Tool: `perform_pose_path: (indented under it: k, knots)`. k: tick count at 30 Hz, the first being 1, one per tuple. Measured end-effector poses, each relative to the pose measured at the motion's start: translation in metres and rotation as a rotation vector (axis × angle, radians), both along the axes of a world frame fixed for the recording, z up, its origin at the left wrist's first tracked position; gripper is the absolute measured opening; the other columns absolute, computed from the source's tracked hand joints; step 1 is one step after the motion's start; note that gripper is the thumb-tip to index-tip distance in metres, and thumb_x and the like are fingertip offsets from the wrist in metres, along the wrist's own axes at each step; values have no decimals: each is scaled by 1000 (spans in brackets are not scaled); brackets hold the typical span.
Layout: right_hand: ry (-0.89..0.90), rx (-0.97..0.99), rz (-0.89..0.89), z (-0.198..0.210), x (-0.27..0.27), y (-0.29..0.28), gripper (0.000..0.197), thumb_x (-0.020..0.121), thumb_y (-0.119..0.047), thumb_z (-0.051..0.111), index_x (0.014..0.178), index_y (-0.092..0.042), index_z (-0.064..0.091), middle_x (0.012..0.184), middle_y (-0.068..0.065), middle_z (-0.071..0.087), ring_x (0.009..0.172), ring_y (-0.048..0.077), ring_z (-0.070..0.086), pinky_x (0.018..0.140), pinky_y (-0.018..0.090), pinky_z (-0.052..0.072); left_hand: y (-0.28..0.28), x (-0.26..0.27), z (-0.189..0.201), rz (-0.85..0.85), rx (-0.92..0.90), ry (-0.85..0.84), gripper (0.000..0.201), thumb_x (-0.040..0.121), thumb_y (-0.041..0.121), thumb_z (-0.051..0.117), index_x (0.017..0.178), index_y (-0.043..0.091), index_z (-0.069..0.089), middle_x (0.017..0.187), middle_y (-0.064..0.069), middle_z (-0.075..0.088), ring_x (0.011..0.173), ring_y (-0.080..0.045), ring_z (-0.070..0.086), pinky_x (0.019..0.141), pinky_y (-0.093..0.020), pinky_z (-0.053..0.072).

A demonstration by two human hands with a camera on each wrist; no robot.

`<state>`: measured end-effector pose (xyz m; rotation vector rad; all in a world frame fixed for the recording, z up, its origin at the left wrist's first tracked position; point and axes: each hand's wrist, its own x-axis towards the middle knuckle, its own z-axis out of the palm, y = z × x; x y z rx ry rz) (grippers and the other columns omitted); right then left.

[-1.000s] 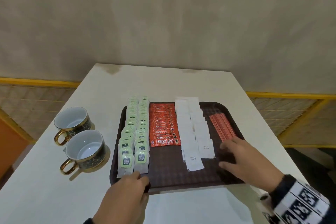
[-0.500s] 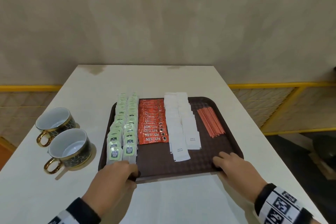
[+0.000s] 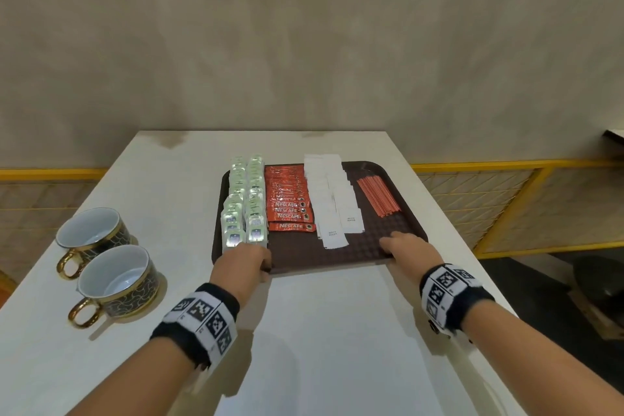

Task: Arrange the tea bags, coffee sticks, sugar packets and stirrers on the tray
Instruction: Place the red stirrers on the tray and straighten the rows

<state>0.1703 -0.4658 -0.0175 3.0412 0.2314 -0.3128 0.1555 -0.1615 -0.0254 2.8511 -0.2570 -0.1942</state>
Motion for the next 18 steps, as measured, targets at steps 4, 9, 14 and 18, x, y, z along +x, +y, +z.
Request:
perform_pose_path:
  k: [4, 9, 14, 18]
  knots:
    - [2, 0, -3, -4, 1, -1, 24, 96, -8, 47, 118, -14, 54, 115, 5, 55, 107, 24, 57, 80, 29, 43, 1, 2, -2, 10, -9, 5, 13, 89, 13, 62, 96, 22, 70, 98, 1, 63, 91, -20, 61, 74, -24, 45]
    - [-15, 22, 8, -6, -6, -2, 24, 96, -10, 48, 119, -16, 54, 115, 4, 56, 105, 23, 57, 83, 28, 46, 4, 1, -2, 23, -26, 18, 10, 88, 15, 65, 94, 21, 70, 92, 4, 60, 89, -19, 59, 72, -23, 41]
    - [145, 67, -50, 25, 1, 9, 17, 89, -14, 59, 106, -15, 61, 109, 7, 61, 98, 24, 62, 86, 31, 52, 0, -2, 0, 5, 2, 20, 11, 91, 15, 62, 98, 18, 69, 102, -1, 64, 96, -21, 61, 73, -21, 38]
    - [-92, 298, 63, 43, 15, 58, 19, 94, -19, 57, 109, -12, 67, 108, 6, 65, 101, 24, 62, 86, 31, 50, -2, -6, 0, 10, 14, -5, 15, 94, 15, 59, 105, 19, 68, 110, -2, 66, 100, -21, 62, 76, -21, 43]
